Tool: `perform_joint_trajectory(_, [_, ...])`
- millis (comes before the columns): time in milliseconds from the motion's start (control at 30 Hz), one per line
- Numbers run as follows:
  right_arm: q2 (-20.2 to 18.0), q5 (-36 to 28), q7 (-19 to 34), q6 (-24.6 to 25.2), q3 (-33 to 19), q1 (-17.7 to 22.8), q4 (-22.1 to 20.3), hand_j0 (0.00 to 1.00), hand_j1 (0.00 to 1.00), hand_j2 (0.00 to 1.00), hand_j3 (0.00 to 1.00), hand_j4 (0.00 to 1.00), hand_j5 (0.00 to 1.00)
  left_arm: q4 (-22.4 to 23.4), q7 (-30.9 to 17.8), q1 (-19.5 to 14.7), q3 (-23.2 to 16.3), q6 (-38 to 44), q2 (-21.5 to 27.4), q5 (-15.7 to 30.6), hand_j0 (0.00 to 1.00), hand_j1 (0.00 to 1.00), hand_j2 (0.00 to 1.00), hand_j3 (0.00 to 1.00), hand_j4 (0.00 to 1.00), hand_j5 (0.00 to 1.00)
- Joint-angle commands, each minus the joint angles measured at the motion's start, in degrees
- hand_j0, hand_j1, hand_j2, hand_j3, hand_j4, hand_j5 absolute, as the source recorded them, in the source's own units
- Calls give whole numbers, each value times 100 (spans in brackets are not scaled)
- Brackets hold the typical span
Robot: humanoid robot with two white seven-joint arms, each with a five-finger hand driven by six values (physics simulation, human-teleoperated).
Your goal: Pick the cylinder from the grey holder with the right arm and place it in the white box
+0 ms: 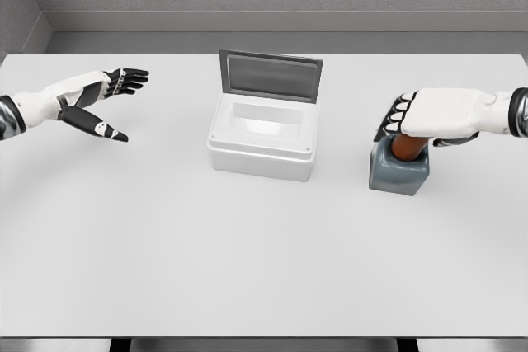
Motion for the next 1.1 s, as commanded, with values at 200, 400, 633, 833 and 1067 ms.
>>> perform_joint_trajectory(200, [4,80,13,-44,104,0,10,22,22,22,22,22,22,21,1,-18,12,5,9,10,100,100,100,100,100,100])
perform_joint_trajectory(400, [4,37,13,-44,87,-79,-7,11,11,11,11,11,11,21,1,-18,12,14,9,10,100,100,100,100,100,100])
perform_joint_trajectory(633, [224,-456,13,-44,-142,-571,-51,11,11,11,11,11,11,21,1,-18,12,14,9,10,100,100,100,100,100,100])
perform_joint_trajectory(833, [1102,-465,13,-44,-80,-852,-42,11,11,11,11,11,11,21,1,-18,12,23,9,10,100,100,100,100,100,100])
perform_joint_trajectory(1067, [1700,-465,13,-44,228,-1213,-42,12,12,12,12,12,12,21,1,-18,12,23,9,10,100,100,100,100,100,100])
